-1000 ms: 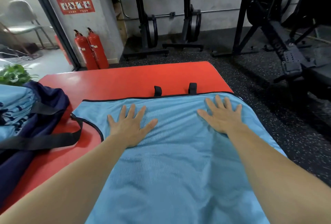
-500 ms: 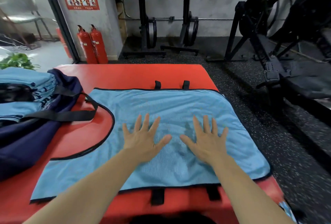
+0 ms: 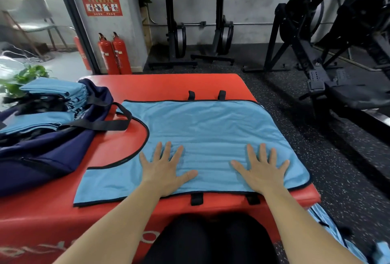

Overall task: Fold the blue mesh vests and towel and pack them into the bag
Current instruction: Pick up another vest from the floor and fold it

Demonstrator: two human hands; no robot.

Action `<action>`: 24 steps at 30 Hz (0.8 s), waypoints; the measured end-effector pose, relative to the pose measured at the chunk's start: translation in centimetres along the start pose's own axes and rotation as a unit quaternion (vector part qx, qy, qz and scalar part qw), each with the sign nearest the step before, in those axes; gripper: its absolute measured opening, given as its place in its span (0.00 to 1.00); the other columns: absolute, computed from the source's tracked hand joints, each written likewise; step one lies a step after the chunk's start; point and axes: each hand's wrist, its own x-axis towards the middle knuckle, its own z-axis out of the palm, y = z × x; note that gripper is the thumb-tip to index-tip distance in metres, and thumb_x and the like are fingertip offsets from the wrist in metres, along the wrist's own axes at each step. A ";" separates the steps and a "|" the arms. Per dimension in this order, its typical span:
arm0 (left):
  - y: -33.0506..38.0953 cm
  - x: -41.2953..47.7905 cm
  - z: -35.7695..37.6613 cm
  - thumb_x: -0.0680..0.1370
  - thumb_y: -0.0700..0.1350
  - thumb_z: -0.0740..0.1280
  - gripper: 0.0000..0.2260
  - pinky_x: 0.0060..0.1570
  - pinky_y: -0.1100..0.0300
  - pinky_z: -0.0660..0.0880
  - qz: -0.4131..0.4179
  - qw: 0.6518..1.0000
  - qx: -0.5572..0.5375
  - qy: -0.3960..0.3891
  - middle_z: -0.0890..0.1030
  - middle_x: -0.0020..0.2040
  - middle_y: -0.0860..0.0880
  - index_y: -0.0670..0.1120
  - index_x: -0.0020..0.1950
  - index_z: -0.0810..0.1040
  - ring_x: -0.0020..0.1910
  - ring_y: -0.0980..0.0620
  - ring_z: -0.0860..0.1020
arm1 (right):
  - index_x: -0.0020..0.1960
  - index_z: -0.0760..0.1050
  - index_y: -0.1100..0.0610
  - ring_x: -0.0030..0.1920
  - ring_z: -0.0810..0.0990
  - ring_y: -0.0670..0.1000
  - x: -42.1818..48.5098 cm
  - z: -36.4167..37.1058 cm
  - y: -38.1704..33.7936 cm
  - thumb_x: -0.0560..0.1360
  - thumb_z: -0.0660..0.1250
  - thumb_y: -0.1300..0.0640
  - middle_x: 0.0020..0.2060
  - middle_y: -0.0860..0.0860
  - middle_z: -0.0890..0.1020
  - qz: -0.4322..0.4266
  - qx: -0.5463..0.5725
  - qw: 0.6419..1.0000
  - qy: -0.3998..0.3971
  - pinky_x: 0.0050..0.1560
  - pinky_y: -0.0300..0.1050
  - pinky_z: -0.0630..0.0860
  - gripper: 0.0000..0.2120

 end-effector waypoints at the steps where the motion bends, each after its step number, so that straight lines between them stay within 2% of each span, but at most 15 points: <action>1: -0.2 -0.2 0.0 0.66 0.81 0.39 0.44 0.70 0.29 0.39 0.001 1.000 0.002 -0.003 0.36 0.80 0.52 0.62 0.78 0.35 0.78 0.47 0.34 | 0.78 0.35 0.40 0.77 0.33 0.60 -0.3 0.1 0.1 0.68 0.37 0.21 0.78 0.51 0.34 0.000 0.000 1.000 0.001 0.70 0.72 0.36 0.44; 7: -0.1 -0.2 -1.5 0.66 0.81 0.37 0.44 0.70 0.29 0.37 0.007 0.999 0.024 -0.038 0.36 0.80 0.51 0.63 0.77 0.34 0.78 0.46 0.35 | 0.78 0.36 0.42 0.77 0.34 0.60 -1.0 -1.1 -0.6 0.70 0.38 0.22 0.78 0.52 0.36 0.013 0.015 0.999 -0.027 0.70 0.72 0.34 0.43; 12: 0.5 3.3 -4.9 0.74 0.74 0.40 0.37 0.72 0.32 0.40 0.022 1.000 0.006 0.004 0.43 0.81 0.50 0.60 0.79 0.43 0.80 0.48 0.42 | 0.80 0.42 0.44 0.78 0.38 0.56 1.3 -4.1 -2.1 0.75 0.40 0.27 0.79 0.54 0.42 -0.020 0.042 0.999 0.018 0.72 0.69 0.38 0.38; 15: 0.8 6.8 -7.2 0.81 0.66 0.45 0.30 0.73 0.35 0.44 0.036 0.999 0.010 0.037 0.49 0.81 0.49 0.55 0.80 0.49 0.79 0.49 0.47 | 0.78 0.54 0.49 0.78 0.50 0.54 4.7 -5.9 -3.2 0.80 0.45 0.35 0.77 0.55 0.56 -0.058 0.041 0.995 0.073 0.72 0.65 0.47 0.31; 18: 1.0 11.2 -8.9 0.84 0.54 0.50 0.24 0.75 0.41 0.48 0.047 0.997 0.014 0.052 0.55 0.80 0.49 0.50 0.79 0.53 0.78 0.50 0.54 | 0.67 0.69 0.55 0.69 0.66 0.56 9.0 -7.2 -3.7 0.82 0.50 0.46 0.66 0.55 0.73 -0.091 0.015 0.985 0.148 0.68 0.57 0.60 0.20; 21: 1.0 15.9 -9.9 0.83 0.46 0.54 0.20 0.72 0.50 0.56 0.052 0.995 0.025 0.075 0.67 0.74 0.48 0.47 0.76 0.61 0.72 0.46 0.65 | 0.61 0.72 0.57 0.63 0.71 0.57 13.6 -8.1 -3.4 0.82 0.53 0.51 0.60 0.54 0.77 -0.104 -0.033 0.979 0.171 0.62 0.51 0.65 0.15; 24: 0.9 20.6 -10.0 0.80 0.40 0.58 0.12 0.60 0.55 0.64 0.055 0.992 0.033 0.105 0.76 0.65 0.46 0.45 0.63 0.71 0.63 0.43 0.72 | 0.59 0.74 0.58 0.61 0.73 0.57 18.3 -8.7 -2.9 0.81 0.56 0.57 0.58 0.55 0.78 -0.100 -0.072 0.976 0.181 0.59 0.48 0.67 0.12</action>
